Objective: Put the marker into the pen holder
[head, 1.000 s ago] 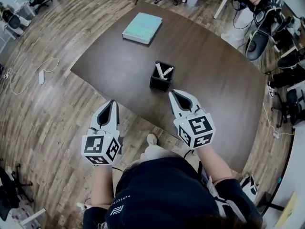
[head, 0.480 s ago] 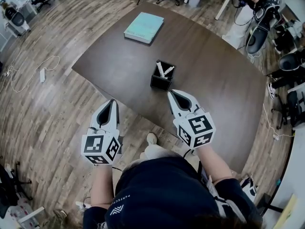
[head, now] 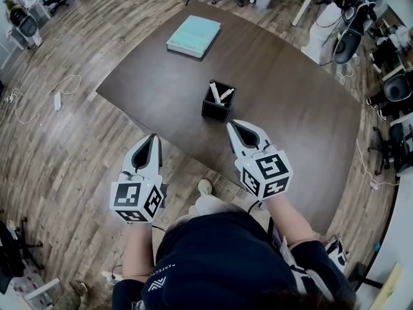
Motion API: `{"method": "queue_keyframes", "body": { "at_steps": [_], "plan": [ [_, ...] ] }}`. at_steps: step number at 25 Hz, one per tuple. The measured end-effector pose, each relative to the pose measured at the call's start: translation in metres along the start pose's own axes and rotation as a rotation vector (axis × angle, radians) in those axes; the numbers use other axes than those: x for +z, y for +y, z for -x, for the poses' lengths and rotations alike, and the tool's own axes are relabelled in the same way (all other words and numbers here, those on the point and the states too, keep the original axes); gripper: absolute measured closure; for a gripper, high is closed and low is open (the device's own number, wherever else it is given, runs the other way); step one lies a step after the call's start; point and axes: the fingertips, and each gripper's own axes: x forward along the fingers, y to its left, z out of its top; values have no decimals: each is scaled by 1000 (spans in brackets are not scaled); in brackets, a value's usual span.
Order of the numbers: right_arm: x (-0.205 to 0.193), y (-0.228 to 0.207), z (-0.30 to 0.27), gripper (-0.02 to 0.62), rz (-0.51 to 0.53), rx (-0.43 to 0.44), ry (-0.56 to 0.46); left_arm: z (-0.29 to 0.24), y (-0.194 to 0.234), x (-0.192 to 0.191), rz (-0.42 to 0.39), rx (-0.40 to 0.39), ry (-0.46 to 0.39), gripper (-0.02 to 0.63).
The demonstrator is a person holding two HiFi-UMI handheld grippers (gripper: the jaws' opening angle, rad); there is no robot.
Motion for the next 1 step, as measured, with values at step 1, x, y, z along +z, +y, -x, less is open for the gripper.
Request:
{"method": "queue_keyframes", "body": {
  "at_steps": [1],
  "plan": [
    [0,-1,0,595,-1,0,-1,0,-1,0,-1,0,1,601]
  ]
}}
